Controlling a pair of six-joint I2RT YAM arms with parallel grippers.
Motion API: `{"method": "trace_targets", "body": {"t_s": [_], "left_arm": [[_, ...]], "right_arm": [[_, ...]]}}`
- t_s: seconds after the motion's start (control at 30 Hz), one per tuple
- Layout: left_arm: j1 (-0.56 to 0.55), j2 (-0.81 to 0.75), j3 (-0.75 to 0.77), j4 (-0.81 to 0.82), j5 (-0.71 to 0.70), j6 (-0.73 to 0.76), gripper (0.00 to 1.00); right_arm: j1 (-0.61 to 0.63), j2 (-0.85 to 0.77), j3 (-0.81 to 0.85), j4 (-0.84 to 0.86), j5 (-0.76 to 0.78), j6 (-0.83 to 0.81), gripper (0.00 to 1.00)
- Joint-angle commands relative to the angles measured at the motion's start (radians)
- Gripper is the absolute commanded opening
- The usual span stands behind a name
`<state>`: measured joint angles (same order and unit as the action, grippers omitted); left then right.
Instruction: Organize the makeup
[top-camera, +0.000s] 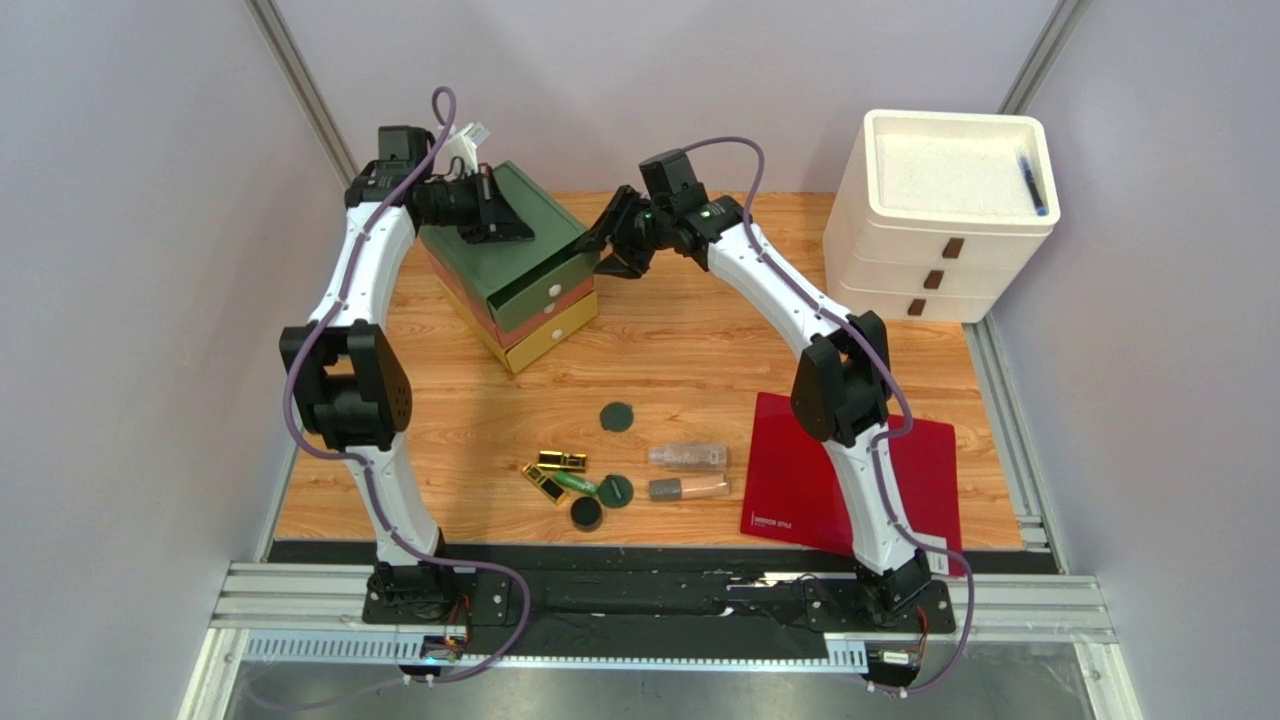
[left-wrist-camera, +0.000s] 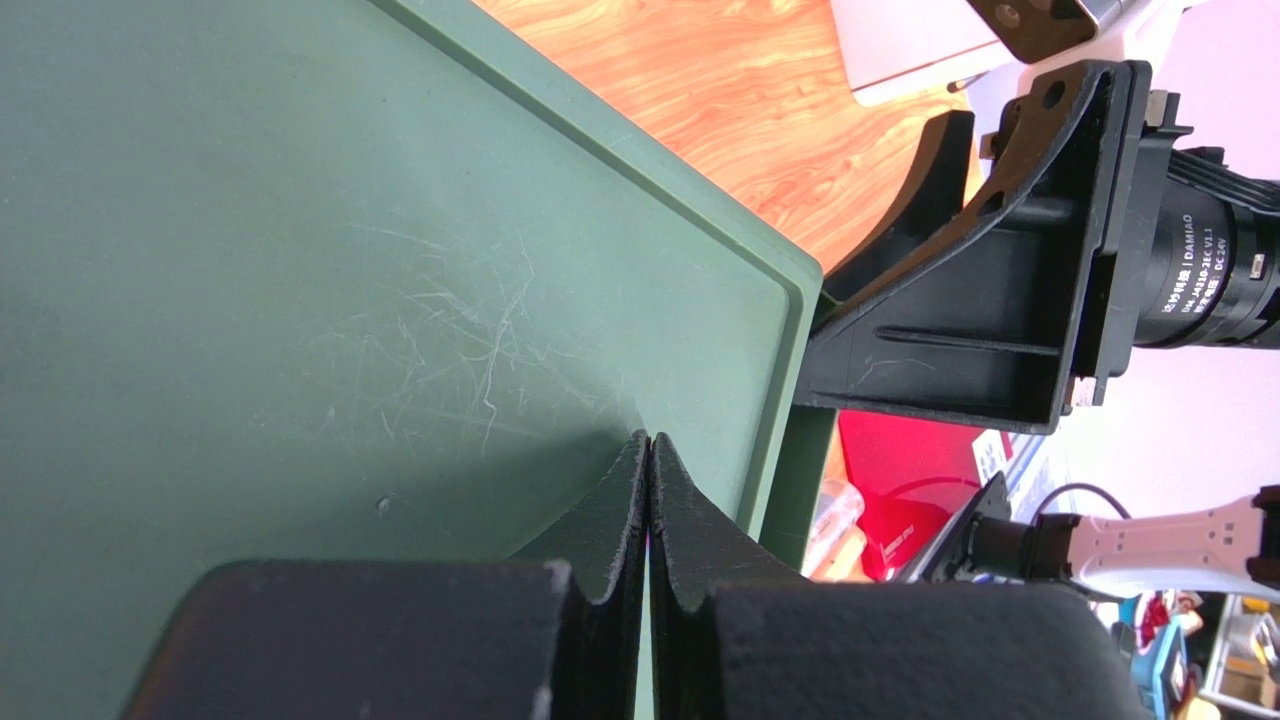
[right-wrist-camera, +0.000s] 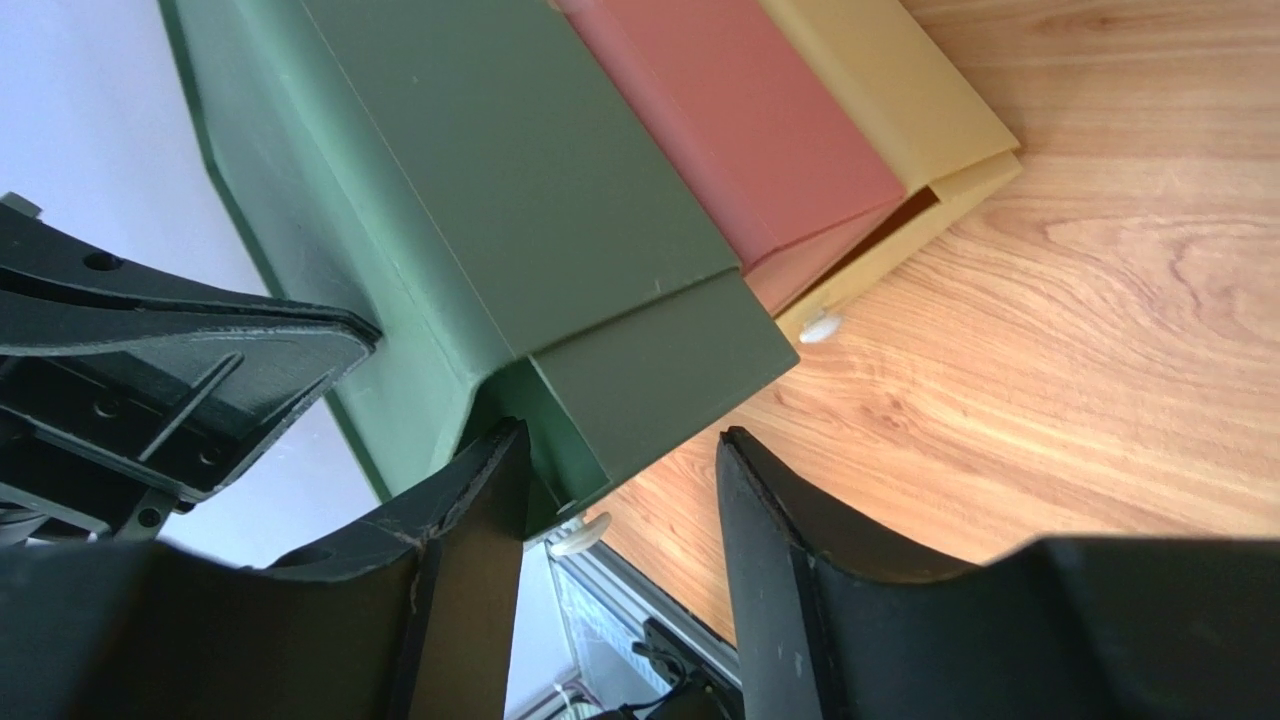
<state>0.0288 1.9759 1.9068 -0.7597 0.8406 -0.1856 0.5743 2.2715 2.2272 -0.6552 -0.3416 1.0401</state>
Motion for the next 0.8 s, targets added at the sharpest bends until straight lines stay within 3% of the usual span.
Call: {"method": "trace_targets", "body": {"t_s": [0.0,0.2,0.53,0.77], "left_arm": [[0.006,0.087,-0.031,-0.11,-0.147,0.046,0.0],[0.013,0.095,-0.015,-0.113,-0.156,0.041,0.0],[0.02,0.103,-0.008,-0.118,-0.164,0.035,0.0],[0.023,0.106,-0.006,-0.115,-0.164,0.028,0.0]], "right_arm": [[-0.002,0.005,0.032,-0.17,0.012,-0.086,0.48],[-0.002,-0.021,0.023,-0.308,0.032,-0.172,0.45],[-0.008,-0.121,-0.067,-0.392,0.053,-0.267,0.45],[-0.008,-0.207,-0.118,-0.322,0.082,-0.336,0.55]]}}
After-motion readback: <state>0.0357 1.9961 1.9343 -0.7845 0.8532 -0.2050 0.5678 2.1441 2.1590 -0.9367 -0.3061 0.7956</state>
